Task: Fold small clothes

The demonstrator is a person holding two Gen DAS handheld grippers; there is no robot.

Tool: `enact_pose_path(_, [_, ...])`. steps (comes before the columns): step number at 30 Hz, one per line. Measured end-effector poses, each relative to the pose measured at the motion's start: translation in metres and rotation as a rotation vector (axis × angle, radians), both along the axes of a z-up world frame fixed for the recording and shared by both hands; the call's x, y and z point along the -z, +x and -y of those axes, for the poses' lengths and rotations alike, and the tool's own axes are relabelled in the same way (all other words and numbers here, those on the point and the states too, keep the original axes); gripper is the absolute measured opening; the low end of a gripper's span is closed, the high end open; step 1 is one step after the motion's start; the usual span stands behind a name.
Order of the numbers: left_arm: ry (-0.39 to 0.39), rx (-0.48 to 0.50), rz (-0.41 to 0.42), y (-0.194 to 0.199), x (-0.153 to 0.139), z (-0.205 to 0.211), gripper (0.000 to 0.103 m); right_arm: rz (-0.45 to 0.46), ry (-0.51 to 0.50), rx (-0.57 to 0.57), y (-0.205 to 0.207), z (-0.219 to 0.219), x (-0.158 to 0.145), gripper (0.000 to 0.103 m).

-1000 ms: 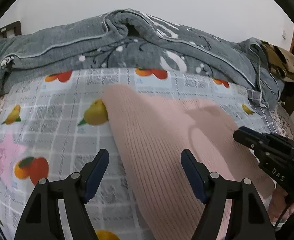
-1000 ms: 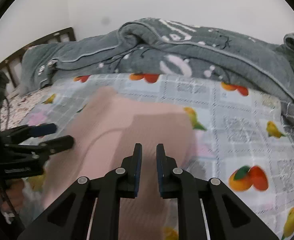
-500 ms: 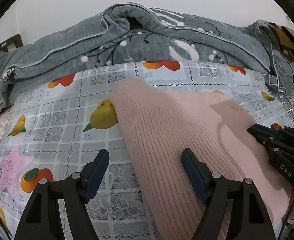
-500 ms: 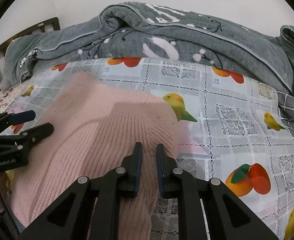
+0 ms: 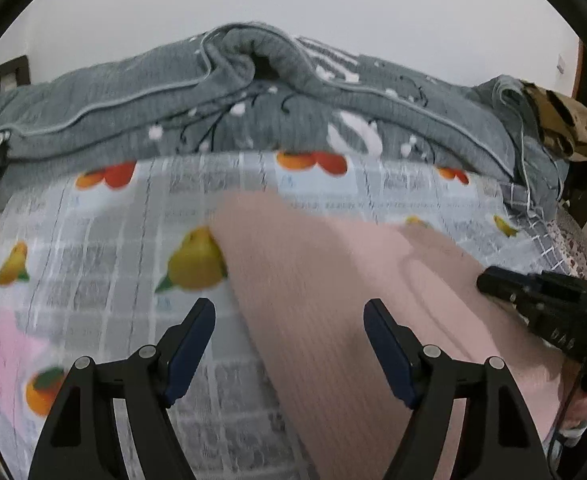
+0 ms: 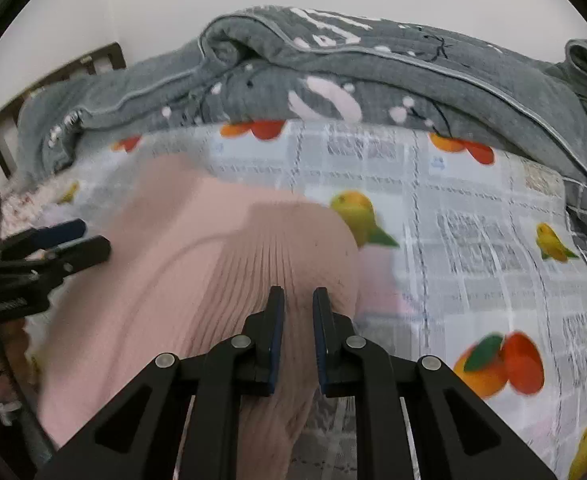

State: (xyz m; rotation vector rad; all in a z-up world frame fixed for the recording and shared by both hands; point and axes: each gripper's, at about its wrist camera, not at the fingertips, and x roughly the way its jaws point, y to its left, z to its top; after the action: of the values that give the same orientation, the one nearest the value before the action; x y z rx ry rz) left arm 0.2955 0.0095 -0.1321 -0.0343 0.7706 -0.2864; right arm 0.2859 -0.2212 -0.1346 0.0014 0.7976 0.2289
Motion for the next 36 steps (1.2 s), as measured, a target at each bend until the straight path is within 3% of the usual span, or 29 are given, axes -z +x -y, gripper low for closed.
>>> enact_pose_path(4, [-0.062,0.064,-0.004,0.026,-0.004,0.007,0.074,0.077,-0.011,-0.019,0.016,0.0,-0.01,0.035])
enact_pose_path(8, [-0.05,0.083,-0.049,0.047,0.011,0.014,0.065,-0.048,0.035,-0.018,0.038,0.008,0.022,0.028])
enact_pose_path(11, [0.009,0.066,-0.038,0.052,0.021,0.018,0.065,-0.067,0.033,0.012,0.038,0.014,0.034,0.028])
enact_pose_path(16, [0.053,0.039,-0.007,0.049,0.029,0.02,0.065,-0.063,0.06,0.026,0.035,0.022,0.037,0.028])
enact_pose_path(20, [0.094,-0.004,0.003,0.049,0.036,0.019,0.07,-0.055,0.091,0.042,0.033,0.026,0.04,0.029])
enact_pose_path(28, [0.015,-0.02,-0.057,0.057,0.046,0.006,0.076,-0.042,0.088,0.046,0.032,0.026,0.041,0.029])
enact_pose_path(36, [0.053,-0.025,-0.039,0.054,0.046,0.012,0.076,-0.043,0.108,0.046,0.031,0.027,0.042,0.029])
